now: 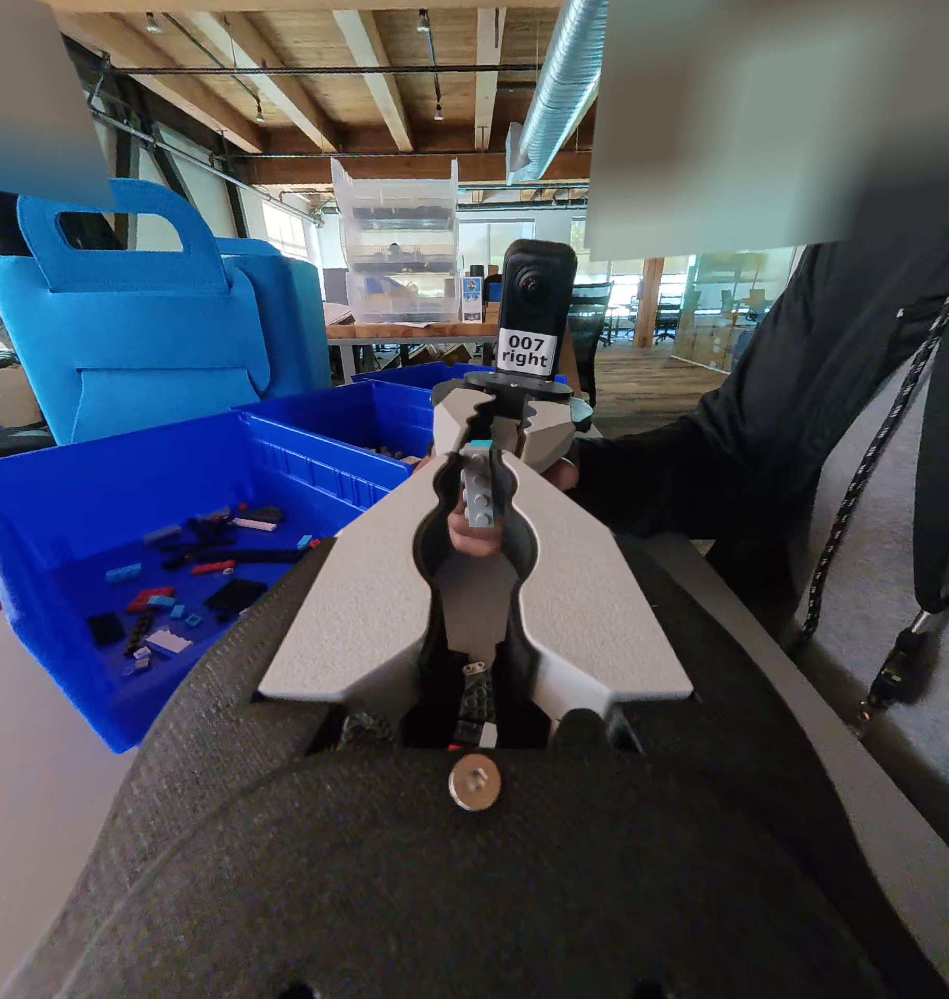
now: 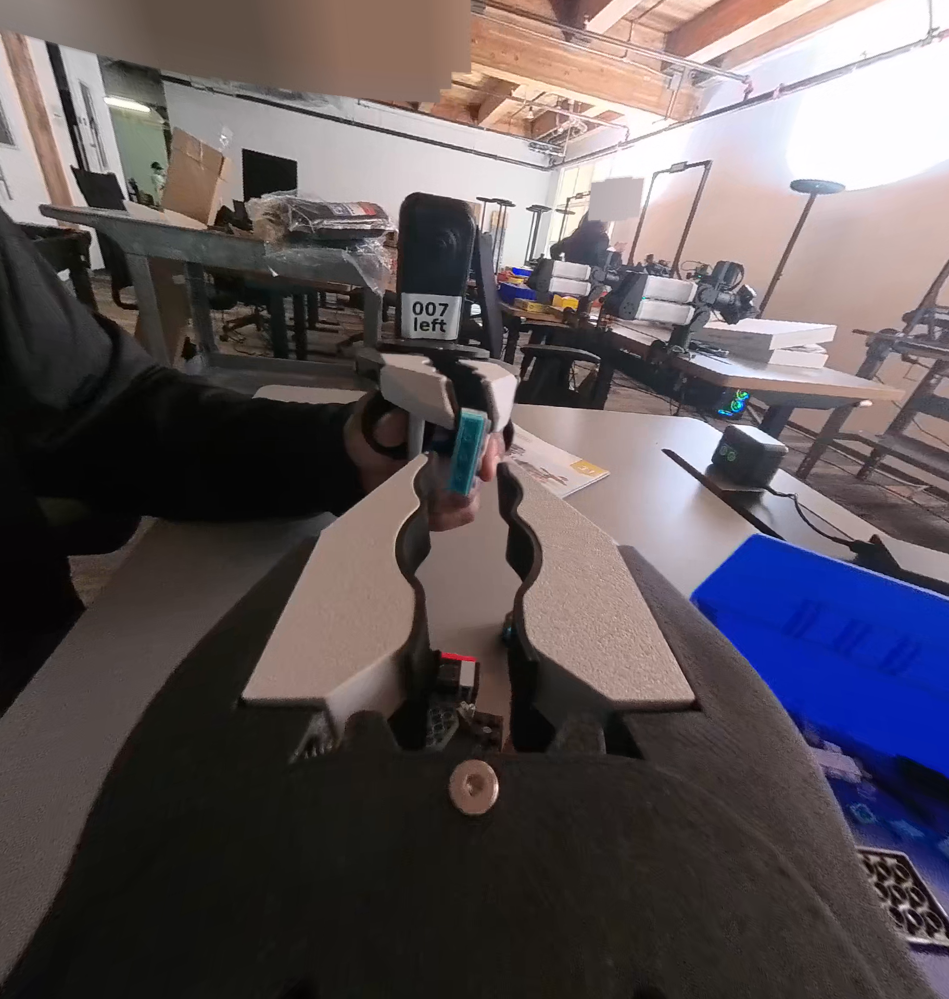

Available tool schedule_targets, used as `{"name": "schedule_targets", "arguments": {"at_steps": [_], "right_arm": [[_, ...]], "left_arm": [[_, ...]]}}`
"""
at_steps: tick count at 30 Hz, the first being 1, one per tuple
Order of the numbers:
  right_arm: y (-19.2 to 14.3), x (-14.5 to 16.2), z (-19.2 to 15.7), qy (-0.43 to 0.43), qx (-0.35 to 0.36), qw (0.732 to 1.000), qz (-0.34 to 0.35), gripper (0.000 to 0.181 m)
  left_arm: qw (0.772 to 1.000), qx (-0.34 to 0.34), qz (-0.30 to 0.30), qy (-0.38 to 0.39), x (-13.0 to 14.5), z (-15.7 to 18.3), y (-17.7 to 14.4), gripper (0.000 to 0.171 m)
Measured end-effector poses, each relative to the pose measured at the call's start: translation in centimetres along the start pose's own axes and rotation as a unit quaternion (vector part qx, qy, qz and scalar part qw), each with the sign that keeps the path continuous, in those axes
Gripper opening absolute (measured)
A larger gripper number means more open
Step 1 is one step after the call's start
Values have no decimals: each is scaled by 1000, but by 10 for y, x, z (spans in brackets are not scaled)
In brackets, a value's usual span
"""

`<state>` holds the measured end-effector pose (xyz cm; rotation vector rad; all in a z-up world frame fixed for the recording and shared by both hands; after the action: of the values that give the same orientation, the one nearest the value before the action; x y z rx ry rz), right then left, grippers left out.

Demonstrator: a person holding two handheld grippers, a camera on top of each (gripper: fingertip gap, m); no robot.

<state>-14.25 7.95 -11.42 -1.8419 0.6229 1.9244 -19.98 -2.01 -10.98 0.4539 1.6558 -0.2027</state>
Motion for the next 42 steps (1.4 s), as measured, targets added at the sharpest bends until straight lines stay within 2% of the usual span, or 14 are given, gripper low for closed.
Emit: {"name": "schedule_targets", "arguments": {"at_steps": [7,12,17,22,32,42], "right_arm": [[3,2,-7,-53,7,998,-11,16],[3,2,-12,-133,32,991,-11,11],[1,2,-16,-266,73,961,-21,12],[3,8,-23,-377,92,920,-52,12],[3,8,-26,-380,84,919,-53,12],[1,5,-25,-321,59,944,-36,12]], "left_arm": [[999,0,1,32,2,6,4,11],[998,4,11,58,1,11,5,12],[998,13,0,54,2,12,5,18],[994,11,-36,103,5,16,6,24],[986,8,-53,156,6,21,7,19],[985,14,-45,165,2,24,5,14]]}}
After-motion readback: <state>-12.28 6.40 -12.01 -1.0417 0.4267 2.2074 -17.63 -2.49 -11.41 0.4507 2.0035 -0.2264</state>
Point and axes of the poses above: each gripper's, where its closed fingertips meet, y out along the fingers, x out of its underside, z = x × y across the jaws, the point moved 6 cm from there along -y, back along the fingers, and after that the axes turned 7 degrees about y, right-handed, at the moved point
